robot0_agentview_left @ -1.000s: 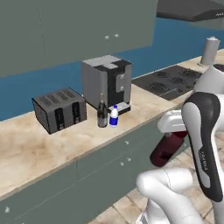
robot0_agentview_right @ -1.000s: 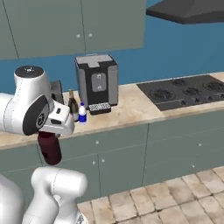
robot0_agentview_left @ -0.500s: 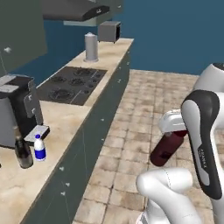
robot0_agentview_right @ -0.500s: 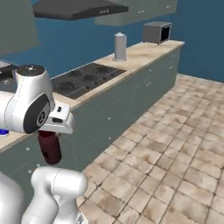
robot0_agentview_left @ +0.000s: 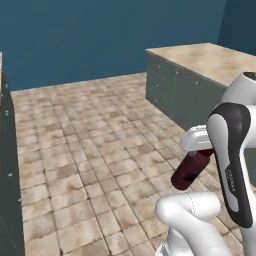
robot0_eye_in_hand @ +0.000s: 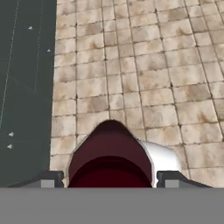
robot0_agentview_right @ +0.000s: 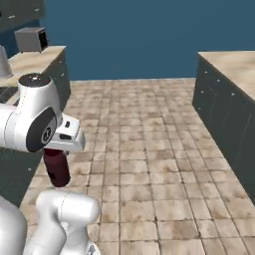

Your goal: Place the drinks on the dining counter in a tight cluster.

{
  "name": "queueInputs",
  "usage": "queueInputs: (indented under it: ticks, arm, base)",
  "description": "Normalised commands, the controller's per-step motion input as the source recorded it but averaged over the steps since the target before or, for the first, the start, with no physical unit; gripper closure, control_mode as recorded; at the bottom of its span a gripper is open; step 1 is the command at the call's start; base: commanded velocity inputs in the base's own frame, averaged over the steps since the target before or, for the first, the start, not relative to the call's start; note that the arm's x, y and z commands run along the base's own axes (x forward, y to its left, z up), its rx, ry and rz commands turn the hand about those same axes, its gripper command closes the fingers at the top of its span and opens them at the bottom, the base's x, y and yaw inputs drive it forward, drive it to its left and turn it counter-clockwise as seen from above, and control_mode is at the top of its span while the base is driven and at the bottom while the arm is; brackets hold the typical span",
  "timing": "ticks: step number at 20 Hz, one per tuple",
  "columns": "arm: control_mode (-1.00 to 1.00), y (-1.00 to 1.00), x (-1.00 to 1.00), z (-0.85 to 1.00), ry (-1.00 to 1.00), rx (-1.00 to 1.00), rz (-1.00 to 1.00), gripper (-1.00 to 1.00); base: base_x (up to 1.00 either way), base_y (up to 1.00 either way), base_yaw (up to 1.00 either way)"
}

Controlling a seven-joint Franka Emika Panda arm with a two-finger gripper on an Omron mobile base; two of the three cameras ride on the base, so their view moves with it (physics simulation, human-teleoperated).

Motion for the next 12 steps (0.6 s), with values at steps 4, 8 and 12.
queueInputs:
  ticks: [4, 8, 12]
  arm:
    - [1.0, 0.0, 0.0, 0.0, 0.0, 0.0, 0.0, 1.0]
    - [1.0, 0.0, 0.0, 0.0, 0.0, 0.0, 0.0, 1.0]
    - [1.0, 0.0, 0.0, 0.0, 0.0, 0.0, 0.0, 1.0]
  base:
    - [0.0, 0.0, -1.0]
    - [0.0, 0.0, -1.0]
    - [0.0, 0.0, -1.0]
